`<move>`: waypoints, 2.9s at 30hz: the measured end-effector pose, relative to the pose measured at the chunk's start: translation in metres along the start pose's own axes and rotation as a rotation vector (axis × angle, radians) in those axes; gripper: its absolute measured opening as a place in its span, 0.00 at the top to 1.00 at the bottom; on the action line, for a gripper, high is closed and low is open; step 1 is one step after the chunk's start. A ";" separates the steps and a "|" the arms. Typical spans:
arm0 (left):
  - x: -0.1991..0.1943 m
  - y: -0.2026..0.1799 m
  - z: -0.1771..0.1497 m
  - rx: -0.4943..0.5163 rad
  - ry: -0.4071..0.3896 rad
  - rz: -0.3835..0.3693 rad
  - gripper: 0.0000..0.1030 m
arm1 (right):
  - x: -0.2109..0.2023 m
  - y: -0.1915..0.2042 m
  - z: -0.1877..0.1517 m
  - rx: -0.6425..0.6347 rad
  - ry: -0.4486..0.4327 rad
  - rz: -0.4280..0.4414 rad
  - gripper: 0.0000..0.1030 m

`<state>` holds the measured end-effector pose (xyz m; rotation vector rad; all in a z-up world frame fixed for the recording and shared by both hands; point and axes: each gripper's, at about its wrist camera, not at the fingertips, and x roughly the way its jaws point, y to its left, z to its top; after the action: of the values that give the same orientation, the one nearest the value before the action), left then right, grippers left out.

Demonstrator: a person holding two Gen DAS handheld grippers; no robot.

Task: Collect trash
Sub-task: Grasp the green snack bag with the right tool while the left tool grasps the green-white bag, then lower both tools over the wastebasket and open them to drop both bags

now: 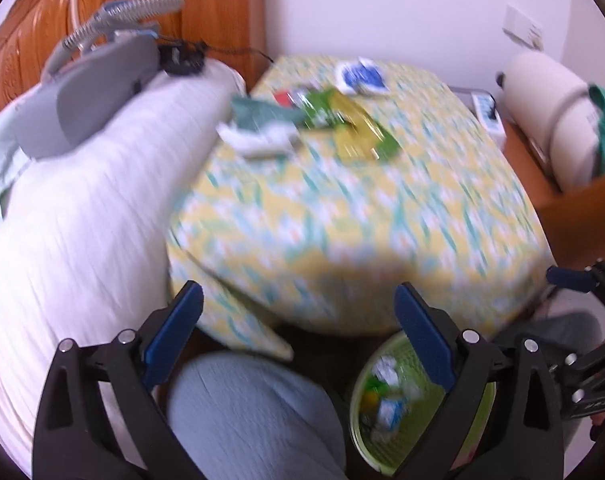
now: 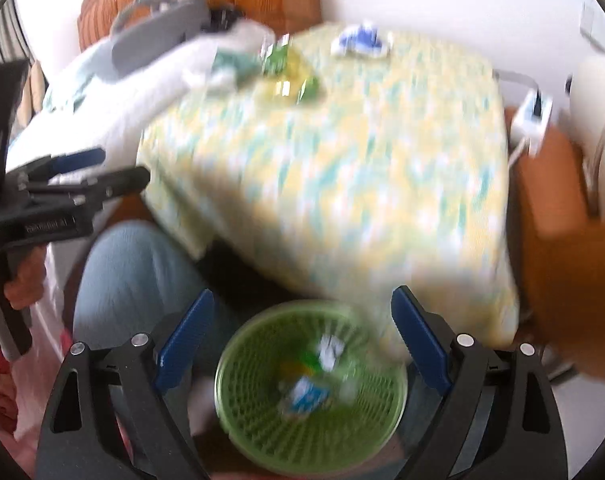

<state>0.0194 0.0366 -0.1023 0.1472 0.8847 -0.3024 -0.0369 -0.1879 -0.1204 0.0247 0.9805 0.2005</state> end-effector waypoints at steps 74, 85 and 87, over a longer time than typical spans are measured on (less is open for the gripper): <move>0.049 0.008 0.095 -0.075 -0.012 -0.024 0.38 | 0.045 -0.024 0.141 0.070 -0.120 0.133 0.83; 0.002 -0.052 0.011 0.013 0.061 -0.118 0.38 | -0.014 -0.022 0.029 0.089 -0.062 0.053 0.83; 0.001 -0.059 -0.004 0.030 0.083 -0.131 0.38 | -0.017 -0.023 0.003 0.099 -0.031 0.032 0.83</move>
<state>-0.0020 -0.0189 -0.1053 0.1303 0.9746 -0.4344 -0.0398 -0.2131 -0.1070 0.1344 0.9590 0.1806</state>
